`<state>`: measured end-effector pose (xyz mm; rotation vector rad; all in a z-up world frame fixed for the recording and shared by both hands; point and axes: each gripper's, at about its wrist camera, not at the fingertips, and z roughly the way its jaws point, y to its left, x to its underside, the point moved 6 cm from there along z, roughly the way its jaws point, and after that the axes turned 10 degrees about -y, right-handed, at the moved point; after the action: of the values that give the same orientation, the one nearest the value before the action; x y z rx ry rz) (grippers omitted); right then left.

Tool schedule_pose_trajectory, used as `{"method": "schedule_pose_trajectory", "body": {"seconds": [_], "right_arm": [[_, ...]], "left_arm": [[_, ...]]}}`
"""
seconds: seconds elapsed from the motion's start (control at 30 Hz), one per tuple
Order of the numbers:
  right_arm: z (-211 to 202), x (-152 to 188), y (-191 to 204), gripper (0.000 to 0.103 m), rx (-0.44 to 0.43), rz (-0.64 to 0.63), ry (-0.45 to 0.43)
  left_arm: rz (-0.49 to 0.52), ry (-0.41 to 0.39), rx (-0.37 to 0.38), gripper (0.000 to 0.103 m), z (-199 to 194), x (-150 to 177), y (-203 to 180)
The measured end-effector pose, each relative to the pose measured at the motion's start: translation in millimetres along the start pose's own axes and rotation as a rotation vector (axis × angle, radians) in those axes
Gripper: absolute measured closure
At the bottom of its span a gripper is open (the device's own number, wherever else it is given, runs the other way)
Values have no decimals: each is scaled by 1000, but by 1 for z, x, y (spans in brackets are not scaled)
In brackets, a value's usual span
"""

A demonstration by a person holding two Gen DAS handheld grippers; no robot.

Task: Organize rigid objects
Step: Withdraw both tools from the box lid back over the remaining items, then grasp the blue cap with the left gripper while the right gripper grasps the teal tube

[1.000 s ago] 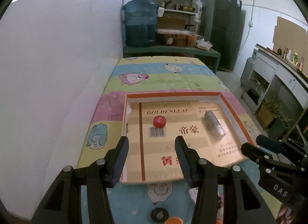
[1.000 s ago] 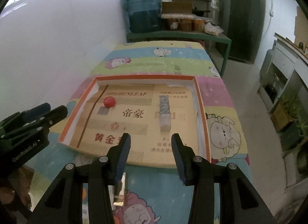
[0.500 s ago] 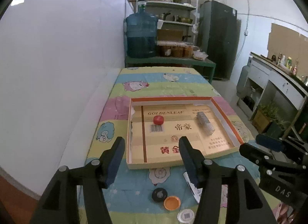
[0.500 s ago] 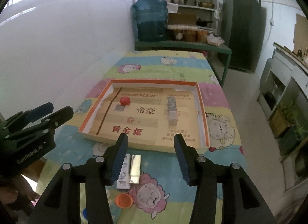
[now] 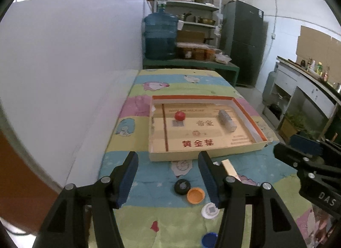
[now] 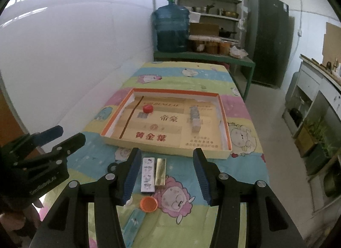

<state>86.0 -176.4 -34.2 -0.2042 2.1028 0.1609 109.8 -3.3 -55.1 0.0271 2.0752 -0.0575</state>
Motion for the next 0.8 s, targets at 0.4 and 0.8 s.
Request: {"method": "schedule_pose_trajectory", "body": {"seconds": [0.4,0.8], "right_arm": [[-19,36,4,51,10,25,32],[-2,110,25,51,-12,72,171]], "left_arm": [[-54,21,-11,45,-20,23,16],[-38,30,23,45,-30,60,10]]}}
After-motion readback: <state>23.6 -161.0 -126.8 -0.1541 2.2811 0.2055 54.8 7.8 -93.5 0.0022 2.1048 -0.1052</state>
